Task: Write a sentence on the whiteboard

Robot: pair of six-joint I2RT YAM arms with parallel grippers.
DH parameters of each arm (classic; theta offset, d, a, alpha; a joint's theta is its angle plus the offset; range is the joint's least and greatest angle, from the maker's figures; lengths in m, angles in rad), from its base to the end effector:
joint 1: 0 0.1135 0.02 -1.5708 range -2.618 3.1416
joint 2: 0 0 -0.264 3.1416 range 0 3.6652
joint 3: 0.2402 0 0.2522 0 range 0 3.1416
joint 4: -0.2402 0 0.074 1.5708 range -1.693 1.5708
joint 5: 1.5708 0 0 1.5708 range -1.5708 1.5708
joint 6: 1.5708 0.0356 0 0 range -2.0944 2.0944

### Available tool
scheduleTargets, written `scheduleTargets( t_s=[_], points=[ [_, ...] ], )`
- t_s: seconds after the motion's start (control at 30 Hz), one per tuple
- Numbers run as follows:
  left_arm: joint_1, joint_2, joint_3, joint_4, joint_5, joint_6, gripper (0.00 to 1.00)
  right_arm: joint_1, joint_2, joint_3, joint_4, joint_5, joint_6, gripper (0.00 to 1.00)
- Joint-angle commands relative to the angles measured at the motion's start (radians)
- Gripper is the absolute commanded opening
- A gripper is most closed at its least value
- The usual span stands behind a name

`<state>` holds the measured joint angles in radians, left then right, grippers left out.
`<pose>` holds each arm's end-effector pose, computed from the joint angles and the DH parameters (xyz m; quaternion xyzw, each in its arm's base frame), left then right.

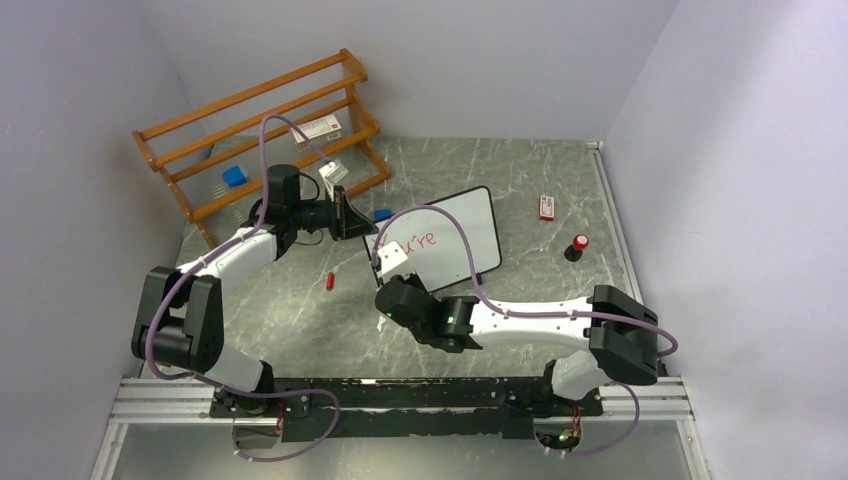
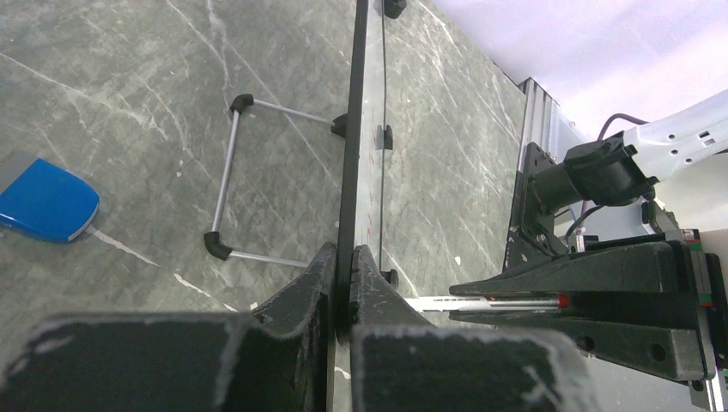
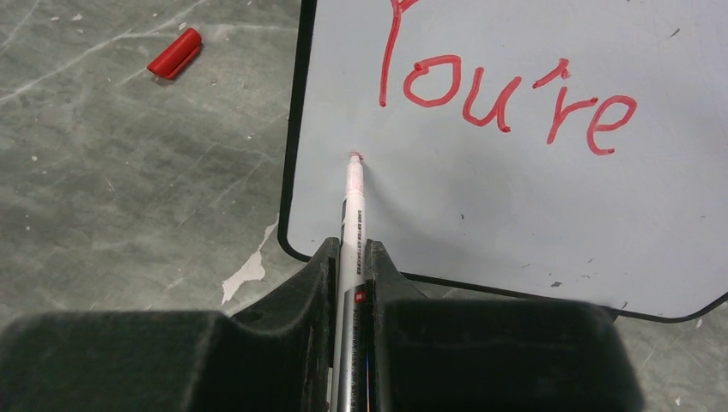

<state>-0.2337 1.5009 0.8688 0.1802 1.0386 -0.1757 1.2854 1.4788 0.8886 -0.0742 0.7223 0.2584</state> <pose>0.3017 -0.1034 0.2403 0.2846 0.7279 -0.5055 0.3656 0.1104 0.2927 0.2278 -0.2784 0.8086 0.0580 0.5151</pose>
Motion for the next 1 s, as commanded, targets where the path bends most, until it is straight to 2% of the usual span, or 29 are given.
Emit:
scheduleTargets(
  t_s=[0.0, 0.97],
  points=[
    [-0.024, 0.041, -0.034, -0.049, -0.071, 0.046, 0.05, 0.005, 0.019, 0.031, 0.014, 0.029, 0.015, 0.0],
    [-0.024, 0.04, -0.031, -0.055, -0.071, 0.05, 0.05, 0.009, 0.018, 0.012, -0.02, -0.058, 0.001, 0.0]
  ],
)
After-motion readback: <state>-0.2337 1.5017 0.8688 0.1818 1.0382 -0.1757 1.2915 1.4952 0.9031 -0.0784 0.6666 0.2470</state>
